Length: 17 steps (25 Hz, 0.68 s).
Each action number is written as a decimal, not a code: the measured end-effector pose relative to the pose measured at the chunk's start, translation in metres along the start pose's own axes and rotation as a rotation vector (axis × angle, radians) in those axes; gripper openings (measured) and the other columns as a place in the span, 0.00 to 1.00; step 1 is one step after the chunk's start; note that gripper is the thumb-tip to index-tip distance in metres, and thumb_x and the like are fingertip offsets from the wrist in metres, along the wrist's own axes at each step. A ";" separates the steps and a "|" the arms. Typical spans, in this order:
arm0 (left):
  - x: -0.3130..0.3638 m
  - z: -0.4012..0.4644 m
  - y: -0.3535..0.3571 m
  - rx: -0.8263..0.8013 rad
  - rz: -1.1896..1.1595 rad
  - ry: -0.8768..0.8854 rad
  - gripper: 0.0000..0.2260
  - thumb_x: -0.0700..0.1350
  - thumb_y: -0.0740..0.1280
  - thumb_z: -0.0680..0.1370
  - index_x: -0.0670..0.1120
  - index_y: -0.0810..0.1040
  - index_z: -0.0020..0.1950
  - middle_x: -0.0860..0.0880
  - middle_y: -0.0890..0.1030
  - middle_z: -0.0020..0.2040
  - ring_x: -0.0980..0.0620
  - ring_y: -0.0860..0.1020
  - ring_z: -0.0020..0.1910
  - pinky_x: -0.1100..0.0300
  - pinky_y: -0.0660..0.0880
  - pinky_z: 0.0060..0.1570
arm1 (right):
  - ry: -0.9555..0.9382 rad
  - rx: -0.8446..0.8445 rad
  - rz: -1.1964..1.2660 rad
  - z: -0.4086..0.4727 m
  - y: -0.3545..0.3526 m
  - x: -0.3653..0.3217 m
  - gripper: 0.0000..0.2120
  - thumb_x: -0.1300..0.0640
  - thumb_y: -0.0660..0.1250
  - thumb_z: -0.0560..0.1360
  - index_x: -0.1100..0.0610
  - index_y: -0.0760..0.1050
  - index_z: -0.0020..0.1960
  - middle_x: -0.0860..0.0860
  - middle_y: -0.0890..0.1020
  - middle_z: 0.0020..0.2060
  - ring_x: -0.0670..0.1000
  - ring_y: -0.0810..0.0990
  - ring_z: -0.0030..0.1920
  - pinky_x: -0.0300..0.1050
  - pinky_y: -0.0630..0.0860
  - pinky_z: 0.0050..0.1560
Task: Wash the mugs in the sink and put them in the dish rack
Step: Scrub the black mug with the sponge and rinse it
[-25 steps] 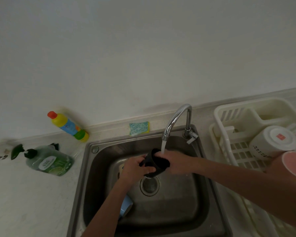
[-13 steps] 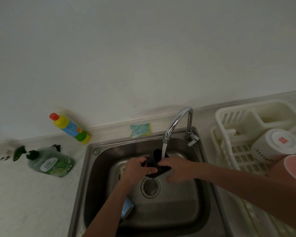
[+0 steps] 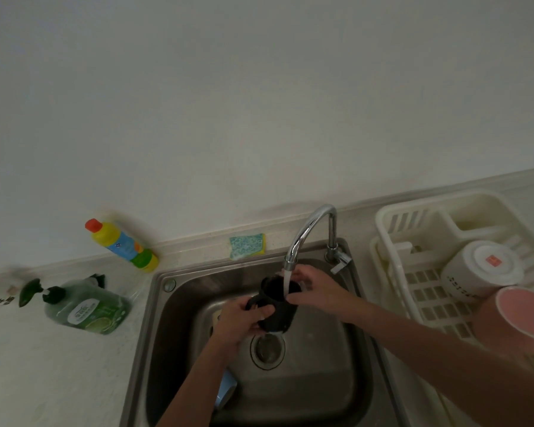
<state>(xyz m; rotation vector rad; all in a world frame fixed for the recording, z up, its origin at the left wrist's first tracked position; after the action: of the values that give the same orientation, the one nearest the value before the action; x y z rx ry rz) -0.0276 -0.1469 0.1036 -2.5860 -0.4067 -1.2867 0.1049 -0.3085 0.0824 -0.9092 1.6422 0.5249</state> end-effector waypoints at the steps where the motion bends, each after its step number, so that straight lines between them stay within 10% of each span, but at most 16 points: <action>1: -0.002 -0.002 0.004 -0.016 -0.090 -0.023 0.17 0.38 0.73 0.72 0.38 0.78 0.60 0.38 0.84 0.53 0.40 0.84 0.52 0.45 0.80 0.53 | 0.059 -0.019 0.109 -0.001 0.000 0.004 0.32 0.56 0.78 0.66 0.49 0.73 0.67 0.47 0.79 0.62 0.49 0.77 0.65 0.50 0.75 0.65; 11: -0.025 -0.012 0.032 -0.101 -0.509 -0.096 0.21 0.47 0.70 0.75 0.39 0.76 0.65 0.33 0.80 0.60 0.34 0.80 0.57 0.45 0.81 0.48 | 0.174 -0.096 0.141 -0.019 0.011 0.010 0.38 0.53 0.84 0.58 0.47 0.73 0.65 0.47 0.84 0.57 0.49 0.83 0.57 0.54 0.79 0.60; 17: -0.012 -0.013 0.011 0.065 0.147 -0.003 0.19 0.52 0.72 0.76 0.47 0.75 0.63 0.47 0.83 0.56 0.47 0.82 0.55 0.49 0.79 0.57 | 0.078 0.073 -0.255 -0.014 0.009 -0.003 0.39 0.40 0.83 0.52 0.41 0.71 0.60 0.40 0.81 0.53 0.41 0.80 0.52 0.41 0.80 0.54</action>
<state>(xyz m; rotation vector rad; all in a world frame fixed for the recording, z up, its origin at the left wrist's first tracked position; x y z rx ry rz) -0.0403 -0.1628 0.1012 -2.5128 -0.2492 -1.1996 0.0896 -0.3123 0.0875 -1.0769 1.5751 0.2558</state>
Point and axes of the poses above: each hand's wrist, its own z-axis towards the middle knuckle, its own y-axis out of the palm, x = y × z, the point moved 3 cm from there along z, towards the middle knuckle
